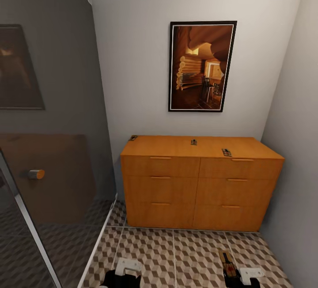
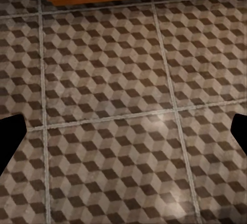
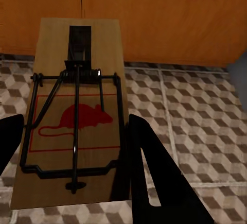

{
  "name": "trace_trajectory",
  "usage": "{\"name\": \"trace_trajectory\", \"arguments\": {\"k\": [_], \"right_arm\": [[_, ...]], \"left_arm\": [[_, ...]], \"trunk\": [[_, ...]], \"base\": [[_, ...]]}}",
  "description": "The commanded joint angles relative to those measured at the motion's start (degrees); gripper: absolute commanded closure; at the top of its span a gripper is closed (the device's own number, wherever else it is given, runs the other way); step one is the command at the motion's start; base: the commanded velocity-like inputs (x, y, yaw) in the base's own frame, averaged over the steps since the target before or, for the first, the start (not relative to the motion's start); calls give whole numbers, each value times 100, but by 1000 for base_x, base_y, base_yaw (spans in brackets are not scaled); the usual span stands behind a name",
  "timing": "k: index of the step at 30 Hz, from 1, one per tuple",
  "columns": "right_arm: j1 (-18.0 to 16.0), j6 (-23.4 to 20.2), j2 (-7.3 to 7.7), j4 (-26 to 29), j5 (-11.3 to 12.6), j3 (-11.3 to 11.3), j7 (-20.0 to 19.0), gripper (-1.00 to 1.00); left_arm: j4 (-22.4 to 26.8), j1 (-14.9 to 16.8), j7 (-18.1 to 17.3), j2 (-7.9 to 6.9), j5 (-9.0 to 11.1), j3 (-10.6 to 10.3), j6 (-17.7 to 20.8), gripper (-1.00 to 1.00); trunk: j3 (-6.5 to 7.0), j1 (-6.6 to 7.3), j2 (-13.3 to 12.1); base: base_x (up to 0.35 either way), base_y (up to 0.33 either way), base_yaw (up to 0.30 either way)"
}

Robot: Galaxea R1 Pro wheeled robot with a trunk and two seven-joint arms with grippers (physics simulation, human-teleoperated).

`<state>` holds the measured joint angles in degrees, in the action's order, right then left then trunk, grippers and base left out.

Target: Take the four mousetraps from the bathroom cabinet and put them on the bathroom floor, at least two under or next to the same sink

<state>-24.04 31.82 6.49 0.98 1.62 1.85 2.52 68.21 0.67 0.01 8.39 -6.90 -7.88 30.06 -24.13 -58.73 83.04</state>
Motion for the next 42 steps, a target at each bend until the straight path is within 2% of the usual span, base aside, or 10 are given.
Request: {"name": "trace_trajectory", "arguments": {"k": [1,6,8,13,16,22,29,42], "right_arm": [[-4,18,-7,-4,31,20,0,100],[-4,18,-148,-2,31,18,-3,100],[-4,18,-266,-1,31,17,1,100],[-4,18,-549,-1,31,17,1,100],[-4,18,-622,-1,31,17,2,100],[-4,18,-648,-1,31,17,10,100],[-4,18,-652,-1,31,17,11,100],[-4,18,-656,-1,31,17,12,100]], "left_arm": [[11,3,-6,-1,-48,-9,28,-100],[33,3,-23,-2,-48,-28,27,-100],[115,3,-25,-2,-45,-41,27,-100],[292,3,-7,-14,-28,-498,34,-100],[320,3,-1,-20,-19,-613,35,-100],[323,3,6,-22,-14,-677,35,-100],[302,3,8,-22,-13,-898,35,-100],[294,3,8,-29,-13,-926,35,-100]], "trunk": [[-7,0,4],[-7,0,4],[-7,0,4],[-7,0,4],[-7,0,4],[-7,0,4],[-7,0,4],[-7,0,4]], "base": [[0,0,0],[0,0,0],[0,0,0],[0,0,0],[0,0,0],[0,0,0],[0,0,0],[0,0,0]]}}
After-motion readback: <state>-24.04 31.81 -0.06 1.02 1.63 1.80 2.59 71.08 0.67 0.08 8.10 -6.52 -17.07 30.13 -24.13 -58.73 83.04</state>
